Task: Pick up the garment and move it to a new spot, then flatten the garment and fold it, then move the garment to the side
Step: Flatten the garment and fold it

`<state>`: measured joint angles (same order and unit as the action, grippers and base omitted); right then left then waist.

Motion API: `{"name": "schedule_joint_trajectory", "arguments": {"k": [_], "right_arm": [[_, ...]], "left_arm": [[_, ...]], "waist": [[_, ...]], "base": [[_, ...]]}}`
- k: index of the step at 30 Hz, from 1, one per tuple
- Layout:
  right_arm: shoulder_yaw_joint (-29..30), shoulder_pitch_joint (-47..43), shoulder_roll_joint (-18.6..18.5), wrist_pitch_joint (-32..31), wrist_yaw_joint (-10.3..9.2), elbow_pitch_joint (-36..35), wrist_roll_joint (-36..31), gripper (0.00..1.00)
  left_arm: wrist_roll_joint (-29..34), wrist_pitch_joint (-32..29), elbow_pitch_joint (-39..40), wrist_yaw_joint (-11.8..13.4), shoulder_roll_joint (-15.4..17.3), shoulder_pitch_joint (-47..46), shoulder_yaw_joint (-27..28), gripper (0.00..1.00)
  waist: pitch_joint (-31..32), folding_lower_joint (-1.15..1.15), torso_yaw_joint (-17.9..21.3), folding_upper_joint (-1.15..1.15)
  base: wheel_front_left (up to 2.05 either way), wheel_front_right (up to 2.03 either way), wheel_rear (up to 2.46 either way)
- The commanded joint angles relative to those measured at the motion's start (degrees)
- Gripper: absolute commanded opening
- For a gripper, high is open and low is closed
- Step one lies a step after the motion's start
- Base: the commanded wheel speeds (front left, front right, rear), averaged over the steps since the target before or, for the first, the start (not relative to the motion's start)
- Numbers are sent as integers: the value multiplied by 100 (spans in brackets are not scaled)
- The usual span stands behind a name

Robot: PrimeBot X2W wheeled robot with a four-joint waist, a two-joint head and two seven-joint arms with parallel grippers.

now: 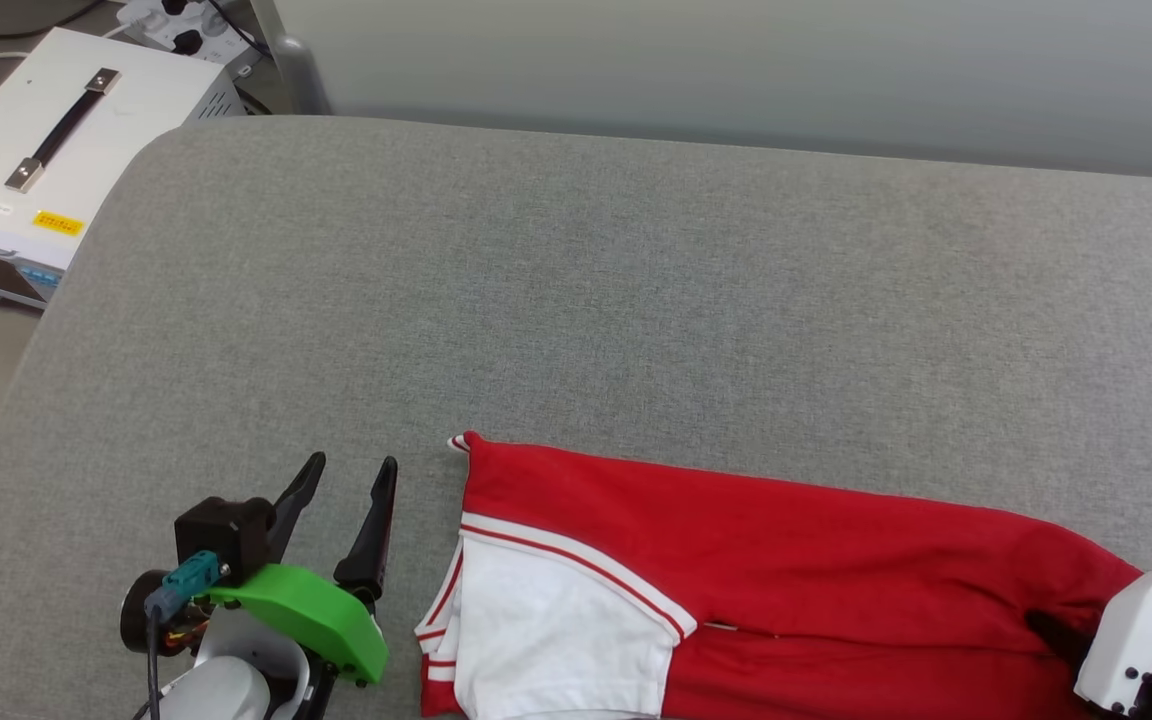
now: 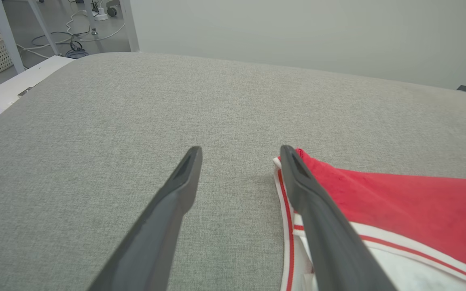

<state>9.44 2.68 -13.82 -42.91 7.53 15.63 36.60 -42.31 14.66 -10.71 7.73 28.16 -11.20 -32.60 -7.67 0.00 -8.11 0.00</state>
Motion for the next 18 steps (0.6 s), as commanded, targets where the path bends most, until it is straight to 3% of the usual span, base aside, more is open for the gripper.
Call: {"name": "schedule_joint_trajectory", "arguments": {"k": [1, 18], "right_arm": [[-49, -17, -22, 63, -4, 113, -6, 0], [667, 80, -1043, 967, -4, 467, -694, 0]], "left_arm": [[40, 33, -24, -38, -42, 117, 36, 100], [79, 34, -117, -120, -201, 296, 110, 100]], "waist": [[37, 0, 13, 0], [399, 0, 95, 0]], "base": [[0, 0, 0], [0, 0, 0]]}}
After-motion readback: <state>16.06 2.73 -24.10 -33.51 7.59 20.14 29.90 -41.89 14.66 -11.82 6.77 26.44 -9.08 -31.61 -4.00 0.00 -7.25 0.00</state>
